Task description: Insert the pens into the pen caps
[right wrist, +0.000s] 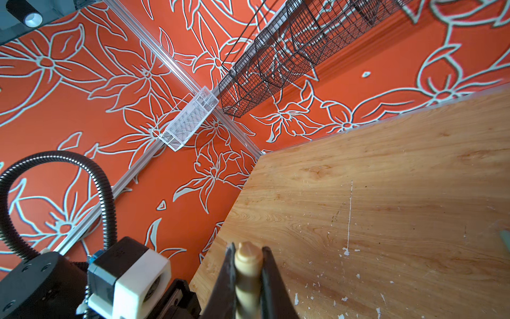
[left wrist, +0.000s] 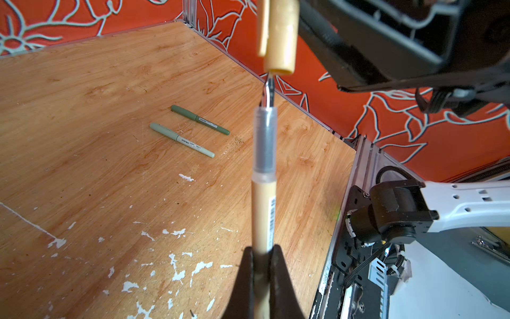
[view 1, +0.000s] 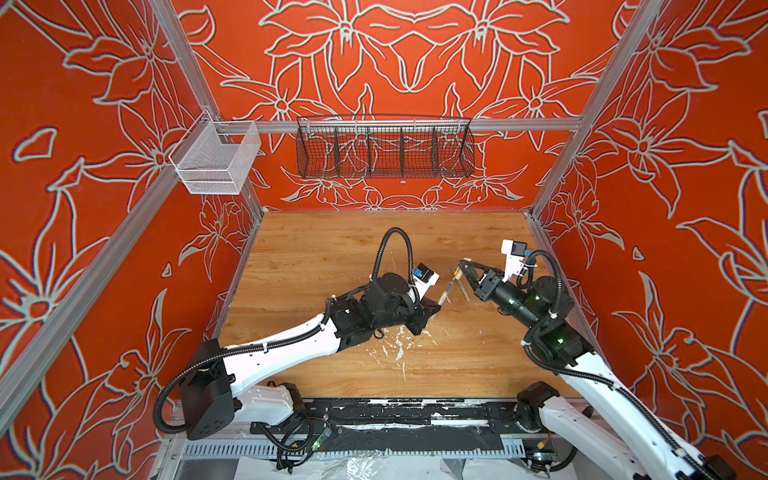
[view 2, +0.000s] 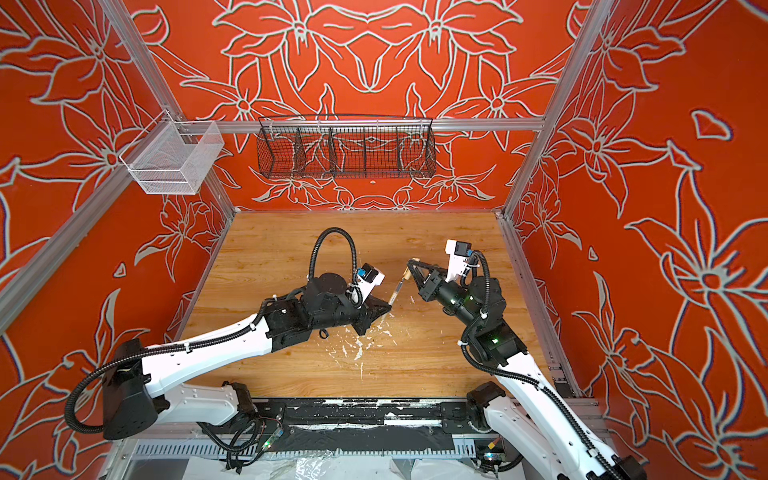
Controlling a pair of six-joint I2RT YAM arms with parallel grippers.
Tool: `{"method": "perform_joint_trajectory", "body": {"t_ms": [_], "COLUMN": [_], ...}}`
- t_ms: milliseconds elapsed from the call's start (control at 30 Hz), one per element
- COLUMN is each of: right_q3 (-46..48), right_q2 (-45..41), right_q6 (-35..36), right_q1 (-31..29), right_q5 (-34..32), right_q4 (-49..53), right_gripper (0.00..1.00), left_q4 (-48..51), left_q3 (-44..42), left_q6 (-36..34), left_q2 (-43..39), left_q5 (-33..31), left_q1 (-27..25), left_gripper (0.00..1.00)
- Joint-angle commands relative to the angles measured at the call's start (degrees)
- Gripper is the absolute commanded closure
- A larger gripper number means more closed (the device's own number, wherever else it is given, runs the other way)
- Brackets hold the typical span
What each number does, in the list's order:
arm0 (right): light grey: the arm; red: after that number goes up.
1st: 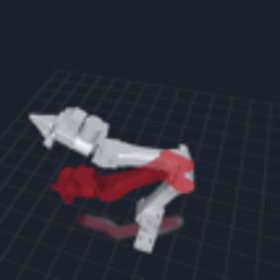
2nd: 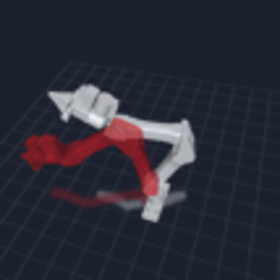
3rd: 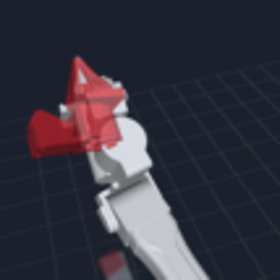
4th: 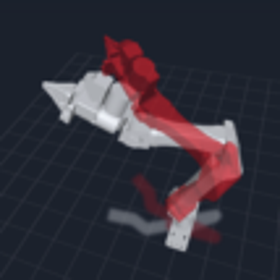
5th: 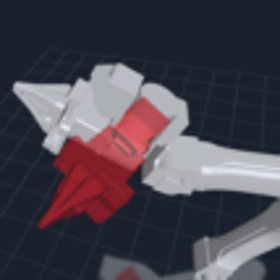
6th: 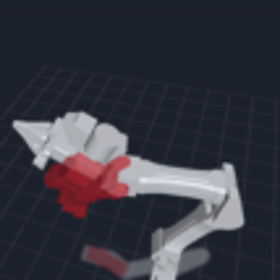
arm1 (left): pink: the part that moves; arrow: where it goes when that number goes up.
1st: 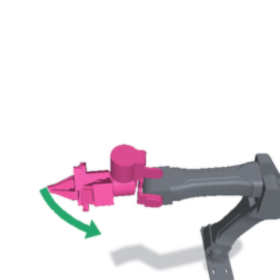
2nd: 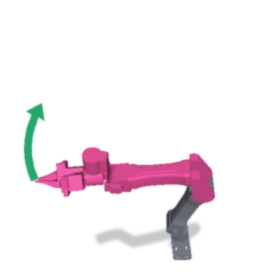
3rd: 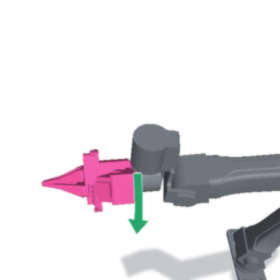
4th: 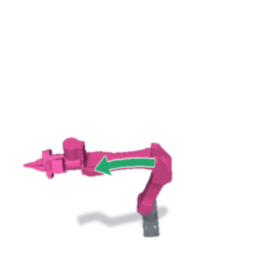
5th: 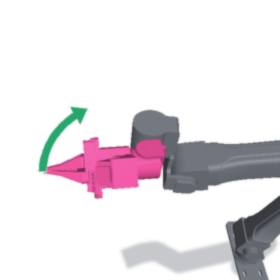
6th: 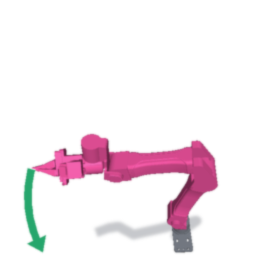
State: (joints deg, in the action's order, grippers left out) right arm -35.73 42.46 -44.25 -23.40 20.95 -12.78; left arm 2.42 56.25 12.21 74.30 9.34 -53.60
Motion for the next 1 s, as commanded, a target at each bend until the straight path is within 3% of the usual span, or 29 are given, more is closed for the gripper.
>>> {"method": "perform_joint_trajectory", "body": {"t_ms": [0,967], "right_q3": [0.42,1.4], "right_q2": [-0.4,-1.1], "right_q6": [-1.75,-2.05], "right_q1": [-0.22,-0.69], "right_q5": [1.42,4.66], "right_q4": [-2.64,2.24], "right_gripper": [1.0,1.0], "left_q4": [-1.36,-0.4], "left_q3": [1.05,2.37], "left_q6": [-0.36,-0.33], "left_q2": [-0.65,-0.19], "left_q5": [0.35,-3.54], "left_q1": [0.08,0.34], "left_gripper": [1.0,1.0]}}
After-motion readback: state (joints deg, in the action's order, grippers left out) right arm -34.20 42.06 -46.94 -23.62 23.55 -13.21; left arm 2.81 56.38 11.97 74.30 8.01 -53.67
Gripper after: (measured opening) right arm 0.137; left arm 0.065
